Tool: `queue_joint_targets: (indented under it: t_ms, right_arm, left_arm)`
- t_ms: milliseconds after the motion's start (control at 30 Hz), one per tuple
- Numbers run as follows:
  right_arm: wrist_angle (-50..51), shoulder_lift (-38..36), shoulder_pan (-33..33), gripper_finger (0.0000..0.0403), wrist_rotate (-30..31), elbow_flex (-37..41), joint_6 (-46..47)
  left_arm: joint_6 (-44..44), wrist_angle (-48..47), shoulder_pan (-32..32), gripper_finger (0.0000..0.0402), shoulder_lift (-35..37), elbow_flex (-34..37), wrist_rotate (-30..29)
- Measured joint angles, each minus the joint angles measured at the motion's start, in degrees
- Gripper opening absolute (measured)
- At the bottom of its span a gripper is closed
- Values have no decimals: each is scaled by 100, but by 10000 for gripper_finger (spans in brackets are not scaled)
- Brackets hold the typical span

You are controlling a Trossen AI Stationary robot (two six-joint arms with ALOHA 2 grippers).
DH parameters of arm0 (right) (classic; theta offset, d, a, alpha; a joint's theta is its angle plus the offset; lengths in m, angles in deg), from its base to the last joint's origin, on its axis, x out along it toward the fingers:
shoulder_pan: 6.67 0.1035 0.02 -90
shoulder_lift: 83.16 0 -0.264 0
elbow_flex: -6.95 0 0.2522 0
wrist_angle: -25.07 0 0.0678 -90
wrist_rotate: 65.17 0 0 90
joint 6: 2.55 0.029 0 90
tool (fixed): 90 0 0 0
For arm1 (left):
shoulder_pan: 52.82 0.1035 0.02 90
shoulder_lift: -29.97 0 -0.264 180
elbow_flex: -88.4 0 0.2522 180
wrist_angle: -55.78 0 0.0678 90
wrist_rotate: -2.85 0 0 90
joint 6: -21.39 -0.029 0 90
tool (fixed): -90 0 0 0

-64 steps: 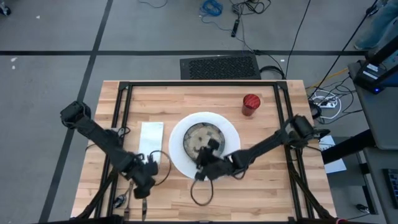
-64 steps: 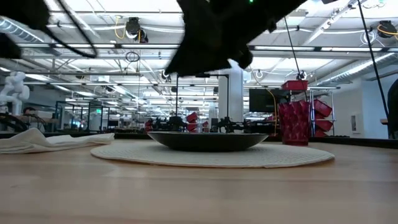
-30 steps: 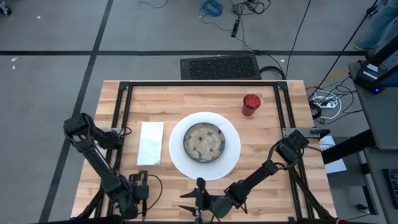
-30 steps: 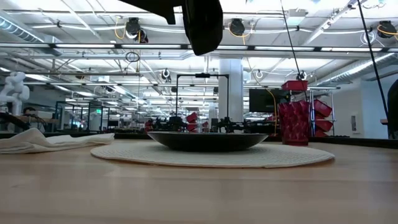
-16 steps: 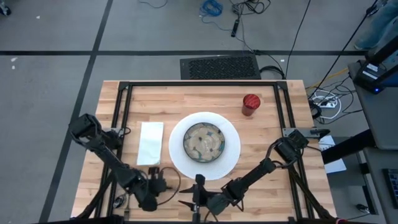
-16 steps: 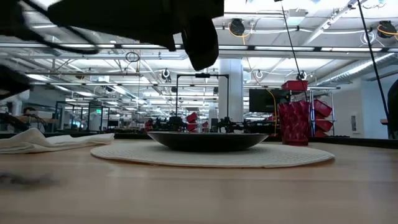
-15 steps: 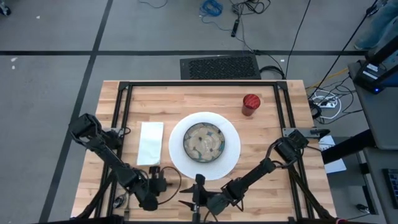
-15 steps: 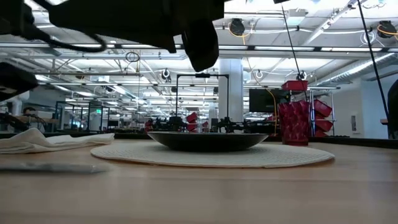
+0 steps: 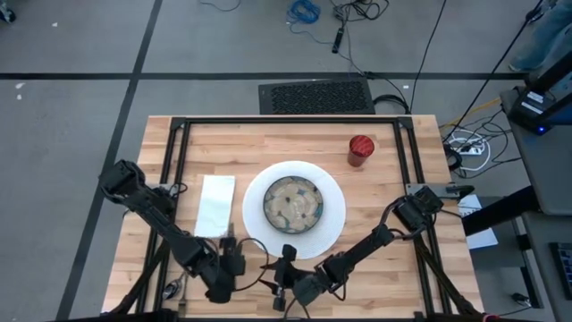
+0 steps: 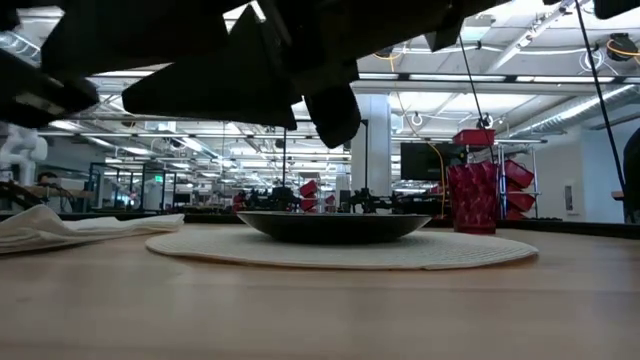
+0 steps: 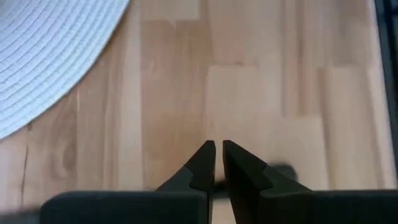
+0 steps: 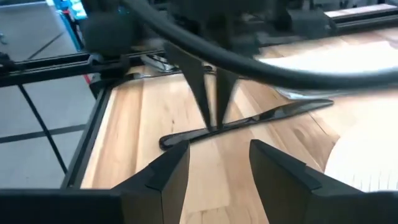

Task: Set table place
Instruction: Put the black knife to the right of the white placemat

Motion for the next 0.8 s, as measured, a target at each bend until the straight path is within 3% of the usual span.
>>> queue_joint_targets:
  t_ms: [200,300,500,800]
  right_arm:
    - [59,0,-71,155,-11,1,154]
    - [52,0,-71,155,-11,1,140]
    - [140,0,-98,155,-15,1,118]
    - [167,0,-185,155,-13,1,96]
  left_arm:
    - [529,-1069,-265,18,47,-282,-5]
    - [1047,-1291,-457,18,51,-157,259]
    - [1146,-873,-695,18,-36,211,200]
    - [1,687,-342,18,-702,274,-179]
